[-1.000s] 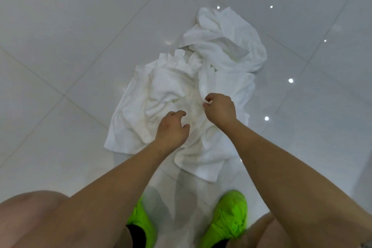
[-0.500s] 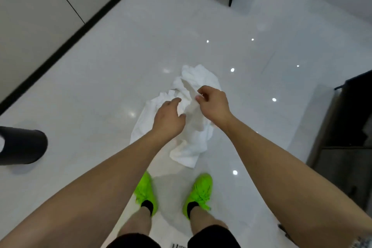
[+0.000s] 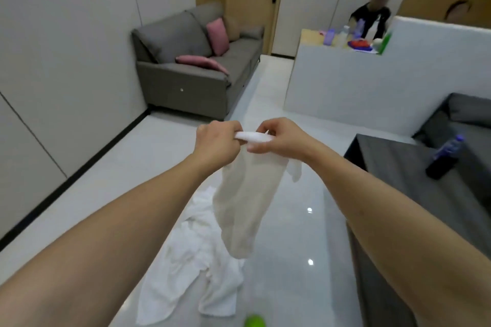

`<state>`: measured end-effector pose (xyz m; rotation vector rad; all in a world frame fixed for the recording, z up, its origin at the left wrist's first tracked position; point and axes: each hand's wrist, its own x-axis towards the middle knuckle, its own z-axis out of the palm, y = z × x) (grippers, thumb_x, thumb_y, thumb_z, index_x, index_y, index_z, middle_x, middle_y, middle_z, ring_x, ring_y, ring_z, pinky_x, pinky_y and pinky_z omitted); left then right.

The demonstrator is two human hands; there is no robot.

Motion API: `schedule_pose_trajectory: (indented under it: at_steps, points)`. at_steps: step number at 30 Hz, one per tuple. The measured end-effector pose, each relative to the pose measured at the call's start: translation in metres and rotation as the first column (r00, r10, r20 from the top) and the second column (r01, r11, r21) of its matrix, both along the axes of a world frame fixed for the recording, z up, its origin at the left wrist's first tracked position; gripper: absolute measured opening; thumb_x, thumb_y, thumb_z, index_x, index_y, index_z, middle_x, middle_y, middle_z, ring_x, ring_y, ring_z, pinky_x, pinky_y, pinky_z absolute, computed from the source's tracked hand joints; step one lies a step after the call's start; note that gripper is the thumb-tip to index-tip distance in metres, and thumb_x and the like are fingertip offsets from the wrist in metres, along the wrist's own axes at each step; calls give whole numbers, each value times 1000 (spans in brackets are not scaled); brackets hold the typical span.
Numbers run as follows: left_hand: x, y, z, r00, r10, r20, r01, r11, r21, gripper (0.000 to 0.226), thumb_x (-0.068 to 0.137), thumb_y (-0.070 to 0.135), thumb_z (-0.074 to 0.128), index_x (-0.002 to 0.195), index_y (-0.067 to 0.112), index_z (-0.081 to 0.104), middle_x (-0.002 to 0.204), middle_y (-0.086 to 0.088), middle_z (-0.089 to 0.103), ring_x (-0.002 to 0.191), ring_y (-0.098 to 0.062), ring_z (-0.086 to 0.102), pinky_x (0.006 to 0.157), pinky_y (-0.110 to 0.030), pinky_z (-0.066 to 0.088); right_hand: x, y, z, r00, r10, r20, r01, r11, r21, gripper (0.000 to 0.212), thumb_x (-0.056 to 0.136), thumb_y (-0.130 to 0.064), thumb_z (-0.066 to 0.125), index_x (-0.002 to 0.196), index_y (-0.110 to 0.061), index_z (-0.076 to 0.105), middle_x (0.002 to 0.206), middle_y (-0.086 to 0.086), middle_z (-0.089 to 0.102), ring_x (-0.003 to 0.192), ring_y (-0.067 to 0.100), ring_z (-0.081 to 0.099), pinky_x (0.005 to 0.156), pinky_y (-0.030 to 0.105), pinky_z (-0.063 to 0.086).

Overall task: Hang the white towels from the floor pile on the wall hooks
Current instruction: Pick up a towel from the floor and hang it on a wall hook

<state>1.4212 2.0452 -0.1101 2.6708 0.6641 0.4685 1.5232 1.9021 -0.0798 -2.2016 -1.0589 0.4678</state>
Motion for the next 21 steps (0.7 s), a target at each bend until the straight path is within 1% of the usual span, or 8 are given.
schedule_pose_trajectory:
  at_steps: [2, 4, 6, 8, 13, 15, 17, 21]
  points:
    - [-12, -13, 13, 994, -22, 103, 23, 1000, -5, 12, 91, 22, 53, 85, 27, 62, 76, 4, 61, 76, -22, 54, 65, -32, 32, -8, -29, 7, 994, -38, 101, 54, 986, -158, 30, 67, -36, 88, 78, -23, 63, 74, -5, 59, 66, 12, 57, 56, 26, 42]
    - [-24, -20, 26, 983, -17, 184, 30, 997, -68, 14, 90, 17, 53, 85, 25, 64, 78, 3, 63, 75, -21, 57, 60, -30, 35, -13, -59, 4, 973, -115, 199, 163, 954, -250, 27, 68, -34, 86, 76, -23, 63, 76, -2, 63, 71, 18, 62, 59, 29, 46]
    - [-32, -25, 41, 979, 7, 203, 15, 994, -104, 17, 88, 16, 55, 87, 27, 67, 81, 3, 65, 76, -20, 57, 60, -30, 37, -14, -94, 2, 944, -242, 224, 289, 935, -206, 24, 74, -34, 81, 67, -23, 61, 68, -2, 62, 67, 19, 61, 56, 29, 43]
    - [-40, -34, 54, 984, -13, 176, 25, 997, -69, 15, 88, 18, 57, 90, 28, 69, 81, 3, 64, 75, -21, 55, 61, -29, 37, -18, -127, 6, 907, -349, 236, 389, 909, -149, 29, 80, -36, 76, 60, -22, 60, 60, -3, 58, 60, 18, 58, 52, 28, 38]
    - [-31, -74, 72, 976, -66, 207, 76, 996, -43, 7, 90, 25, 63, 92, 27, 70, 84, 1, 65, 77, -21, 55, 63, -30, 39, -14, -194, 24, 817, -443, 368, 503, 860, -81, 25, 87, -35, 67, 66, -25, 60, 71, 2, 63, 73, 25, 61, 59, 31, 40]
    - [-19, -95, 76, 977, -90, 192, 99, 994, -37, 6, 89, 26, 66, 92, 26, 71, 86, 0, 66, 79, -21, 58, 65, -32, 45, -5, -221, 29, 787, -478, 390, 542, 838, -66, 21, 89, -34, 66, 71, -24, 62, 74, 4, 64, 75, 26, 61, 60, 30, 40]
    - [-2, -118, 79, 978, -119, 173, 124, 992, -16, 6, 88, 27, 67, 92, 25, 72, 86, -1, 66, 81, -23, 60, 69, -35, 52, 8, -246, 32, 769, -500, 399, 564, 824, -54, 23, 89, -32, 66, 69, -23, 60, 73, 4, 62, 77, 27, 61, 61, 30, 39]
    - [44, -171, 82, 975, -144, 167, 147, 989, -3, 7, 87, 28, 69, 92, 24, 72, 86, -3, 66, 82, -25, 60, 73, -40, 55, 45, -304, 39, 741, -528, 416, 597, 801, -48, 16, 90, -27, 65, 74, -23, 62, 73, 5, 60, 74, 27, 58, 62, 28, 37]
